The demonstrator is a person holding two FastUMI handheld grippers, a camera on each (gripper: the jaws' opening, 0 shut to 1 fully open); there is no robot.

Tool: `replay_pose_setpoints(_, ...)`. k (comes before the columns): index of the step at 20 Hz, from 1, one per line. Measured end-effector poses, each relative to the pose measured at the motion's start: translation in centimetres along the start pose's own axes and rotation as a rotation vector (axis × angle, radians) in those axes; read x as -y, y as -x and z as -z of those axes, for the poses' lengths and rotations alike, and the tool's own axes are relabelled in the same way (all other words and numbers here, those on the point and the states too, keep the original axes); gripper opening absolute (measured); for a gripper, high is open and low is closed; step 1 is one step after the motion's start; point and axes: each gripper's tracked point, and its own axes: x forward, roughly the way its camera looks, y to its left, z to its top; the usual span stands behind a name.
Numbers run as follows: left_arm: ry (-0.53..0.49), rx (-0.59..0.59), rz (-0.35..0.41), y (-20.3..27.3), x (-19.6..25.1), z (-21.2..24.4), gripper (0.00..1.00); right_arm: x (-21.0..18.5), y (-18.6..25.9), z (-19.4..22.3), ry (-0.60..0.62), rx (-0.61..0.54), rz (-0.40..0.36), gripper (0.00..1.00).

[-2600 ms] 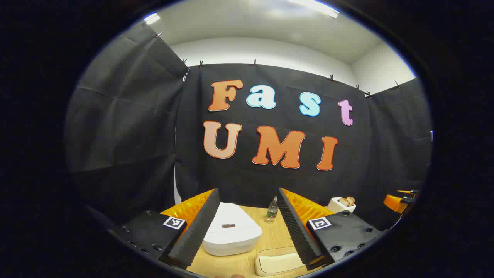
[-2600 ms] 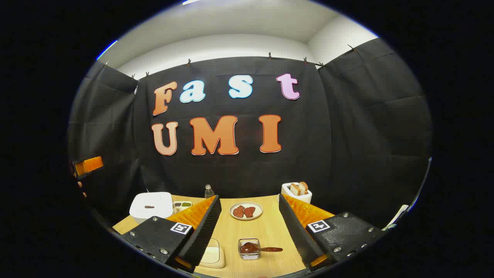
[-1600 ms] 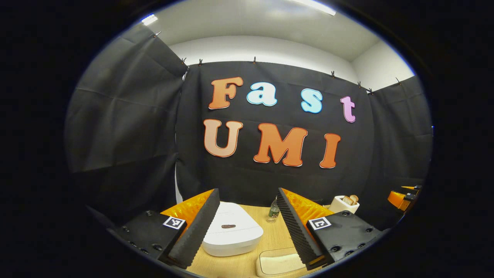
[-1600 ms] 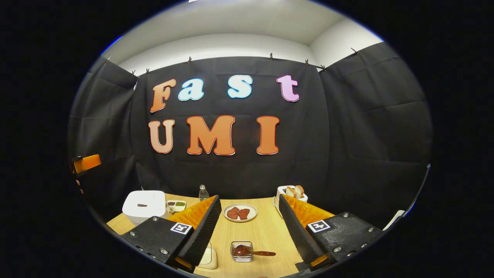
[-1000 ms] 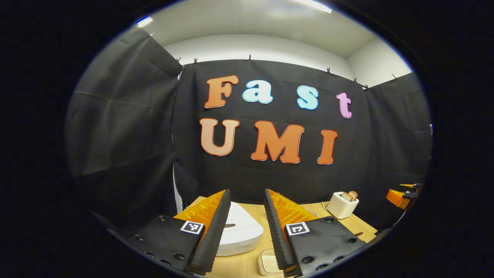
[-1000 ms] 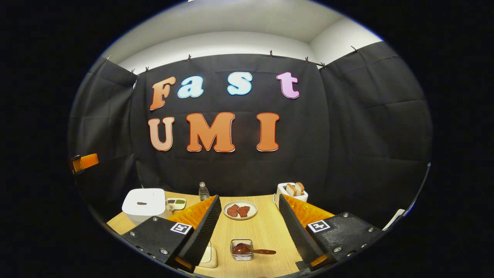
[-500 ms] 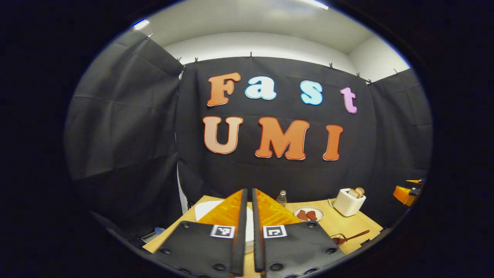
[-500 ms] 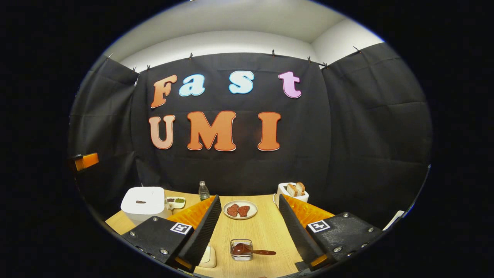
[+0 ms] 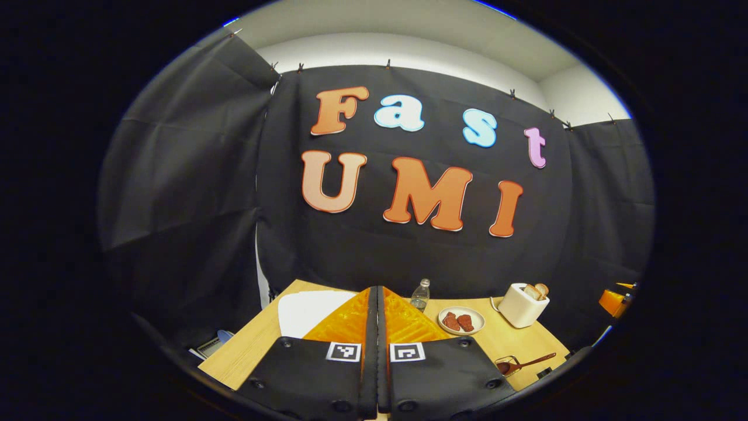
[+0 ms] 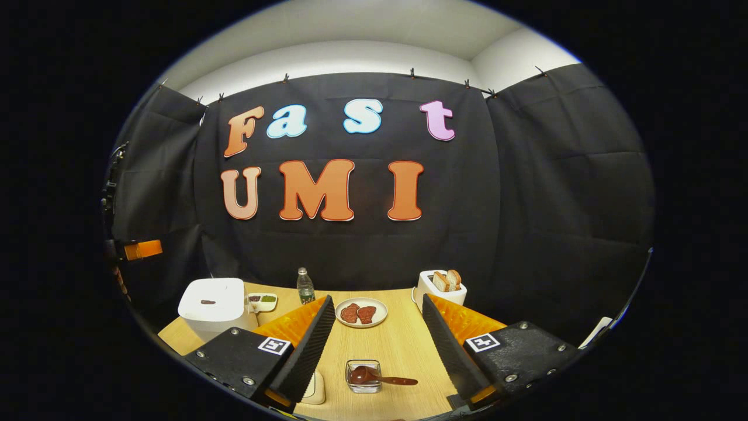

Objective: Close the left gripper, press the button to open the rice cooker; take a wooden spoon from the chopstick holder with the right hand, scoop a spoonful of rice and pour it into the rice cooker, then put the wooden spoon back into the chopstick holder.

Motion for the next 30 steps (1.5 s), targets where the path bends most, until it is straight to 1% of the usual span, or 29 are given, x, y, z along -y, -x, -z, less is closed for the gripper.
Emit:
replay_pose_setpoints(3, 0.004, -0.059, -0.007, -2.9, -0.8, 2.0, 0.05, 0.5, -0.4, 1.1, 0.016, -0.030, 0.016, 0.93)
replay_pose_setpoints(5, 0.002, -0.105, -0.014, -4.8, -1.2, 4.0, 0.05, 0.7, -0.6, 1.5, 0.006, -0.048, 0.022, 0.94)
replay_pose_setpoints(8, -0.032, -0.172, -0.031, -7.5, -2.4, 6.7, 0.05, 1.2, -1.1, 2.0, 0.000, -0.065, 0.039, 0.93)
replay_pose_setpoints(11, -0.031, -0.244, -0.030, -9.9, -3.1, 9.8, 0.05, 1.4, -1.5, 2.5, 0.011, -0.079, 0.055, 0.94)
replay_pose_setpoints(14, -0.049, -0.309, -0.044, -11.7, -4.1, 12.4, 0.05, 1.7, -1.8, 2.8, 0.013, -0.091, 0.069, 0.93)
replay_pose_setpoints(15, -0.046, -0.327, -0.048, -12.1, -4.4, 13.2, 0.03, 1.8, -1.8, 3.0, 0.013, -0.099, 0.075, 0.94)
replay_pose_setpoints(16, -0.041, -0.349, -0.056, -12.4, -4.8, 14.1, 0.05, 1.9, -1.9, 3.1, 0.013, -0.104, 0.077, 0.93)
replay_pose_setpoints(19, -0.021, -0.409, -0.070, -12.7, -5.7, 16.2, 0.05, 2.0, -2.1, 3.5, 0.006, -0.122, 0.082, 0.94)
replay_pose_setpoints(22, -0.010, -0.429, -0.072, -12.7, -6.1, 16.9, 0.05, 2.4, -2.2, 3.8, 0.018, -0.129, 0.097, 0.93)
replay_pose_setpoints(23, 0.001, -0.417, -0.068, -13.0, -6.1, 16.9, 0.05, 2.4, -2.3, 3.7, 0.020, -0.130, 0.097, 0.93)
replay_pose_setpoints(24, 0.015, -0.431, -0.067, -13.2, -6.1, 17.2, 0.07, 2.3, -2.3, 3.8, 0.019, -0.134, 0.095, 0.93)
replay_pose_setpoints(25, 0.025, -0.439, -0.069, -13.0, -6.2, 17.2, 0.05, 2.1, -2.3, 3.9, 0.015, -0.137, 0.090, 0.94)
replay_pose_setpoints(26, 0.021, -0.469, -0.075, -12.7, -6.2, 18.1, 0.05, 1.9, -2.4, 4.1, 0.011, -0.140, 0.084, 0.94)
replay_pose_setpoints(27, 0.004, -0.449, -0.078, -12.5, -6.1, 18.1, 0.03, 1.8, -2.3, 4.3, 0.011, -0.147, 0.081, 0.94)
replay_pose_setpoints(30, -0.039, -0.415, -0.092, -12.7, -6.1, 17.2, 0.05, 1.6, -2.3, 4.9, 0.015, -0.161, 0.076, 0.94)
